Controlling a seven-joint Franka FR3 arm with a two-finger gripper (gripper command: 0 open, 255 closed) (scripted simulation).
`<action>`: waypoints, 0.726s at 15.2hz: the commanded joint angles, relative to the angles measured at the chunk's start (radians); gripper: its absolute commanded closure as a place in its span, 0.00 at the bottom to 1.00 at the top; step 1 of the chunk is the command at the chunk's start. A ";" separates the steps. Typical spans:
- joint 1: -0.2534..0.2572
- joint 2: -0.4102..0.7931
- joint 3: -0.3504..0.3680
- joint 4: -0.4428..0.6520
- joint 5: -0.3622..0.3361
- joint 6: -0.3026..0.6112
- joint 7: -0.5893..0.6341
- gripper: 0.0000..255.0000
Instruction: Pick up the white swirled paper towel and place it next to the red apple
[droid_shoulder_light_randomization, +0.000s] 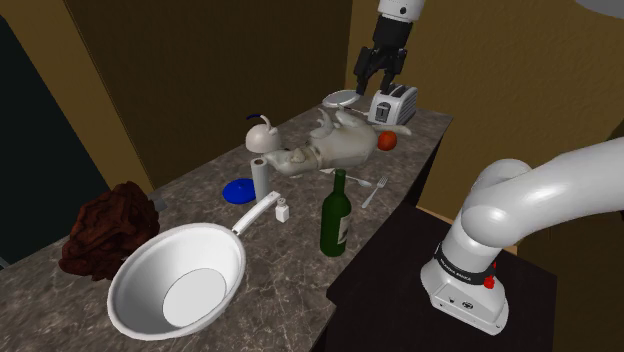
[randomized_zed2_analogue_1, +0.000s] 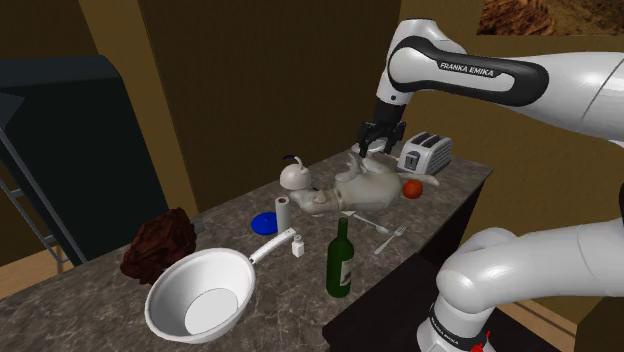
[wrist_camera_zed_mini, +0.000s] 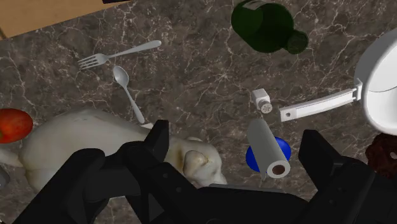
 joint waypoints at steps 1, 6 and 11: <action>0.000 0.000 0.000 0.000 0.000 0.000 0.000 0.00; 0.017 0.154 0.028 0.013 0.017 0.119 0.028 0.00; 0.031 0.324 0.053 0.058 0.030 0.223 0.054 0.00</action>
